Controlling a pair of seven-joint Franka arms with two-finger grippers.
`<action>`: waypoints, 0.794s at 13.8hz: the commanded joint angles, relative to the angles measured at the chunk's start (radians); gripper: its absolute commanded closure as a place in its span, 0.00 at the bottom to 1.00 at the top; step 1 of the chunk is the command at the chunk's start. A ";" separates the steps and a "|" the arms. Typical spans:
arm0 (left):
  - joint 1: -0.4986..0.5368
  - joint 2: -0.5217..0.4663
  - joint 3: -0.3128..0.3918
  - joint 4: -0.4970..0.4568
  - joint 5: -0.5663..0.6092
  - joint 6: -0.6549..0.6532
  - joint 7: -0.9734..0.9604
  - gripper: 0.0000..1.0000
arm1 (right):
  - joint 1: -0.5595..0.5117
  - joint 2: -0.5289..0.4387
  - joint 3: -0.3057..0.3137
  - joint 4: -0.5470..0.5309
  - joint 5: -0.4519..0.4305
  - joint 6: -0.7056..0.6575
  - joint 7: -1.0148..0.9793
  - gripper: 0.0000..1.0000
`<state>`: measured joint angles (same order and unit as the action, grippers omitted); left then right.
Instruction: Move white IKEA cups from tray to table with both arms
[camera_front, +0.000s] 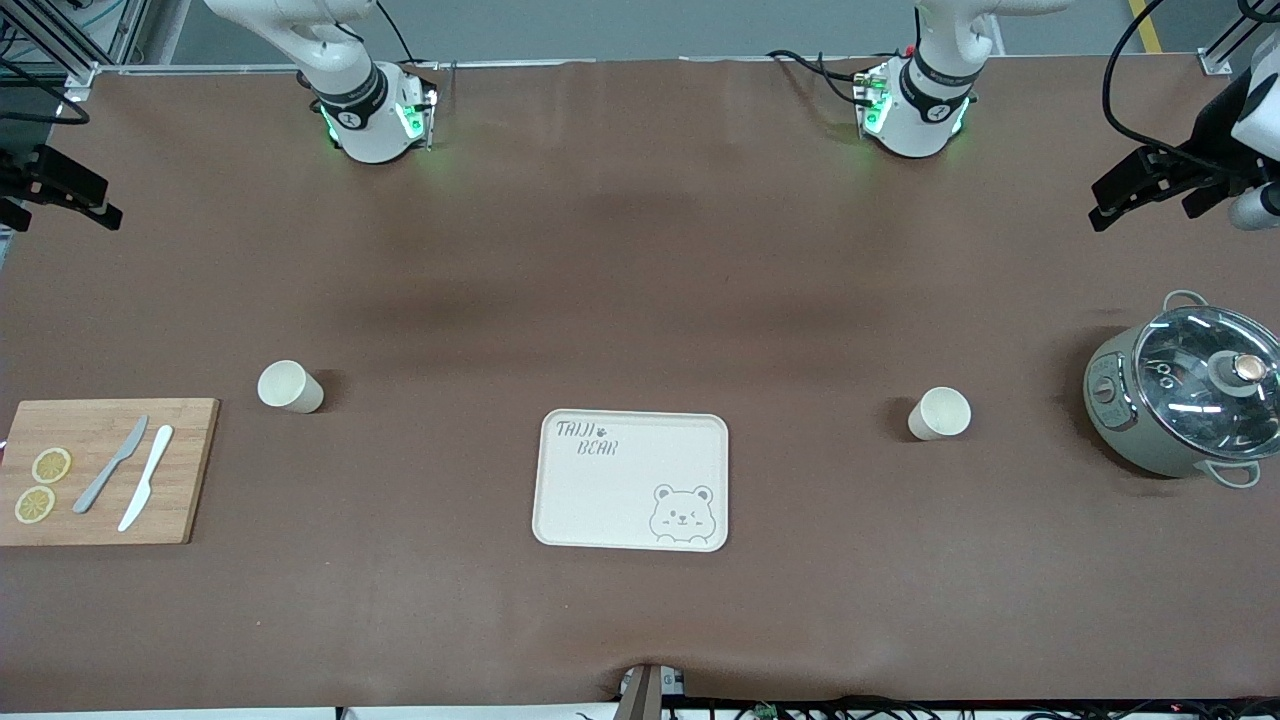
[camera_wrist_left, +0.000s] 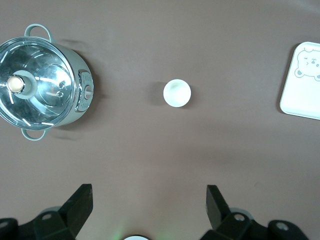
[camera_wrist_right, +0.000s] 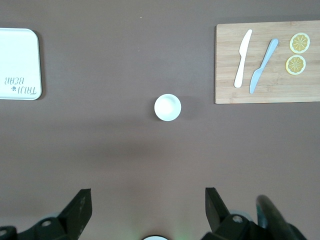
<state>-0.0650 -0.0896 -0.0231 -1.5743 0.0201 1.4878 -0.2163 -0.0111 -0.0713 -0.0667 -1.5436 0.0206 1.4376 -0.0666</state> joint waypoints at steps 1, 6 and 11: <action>-0.002 0.013 -0.005 0.022 0.006 -0.007 -0.014 0.00 | -0.013 -0.019 0.005 -0.012 0.015 -0.002 0.007 0.00; 0.004 0.008 -0.003 0.023 0.004 -0.011 0.000 0.00 | -0.013 -0.019 0.005 -0.012 0.005 -0.002 0.005 0.00; 0.007 0.014 -0.003 0.036 0.004 -0.014 0.001 0.00 | -0.015 -0.019 0.004 -0.012 0.004 -0.002 0.005 0.00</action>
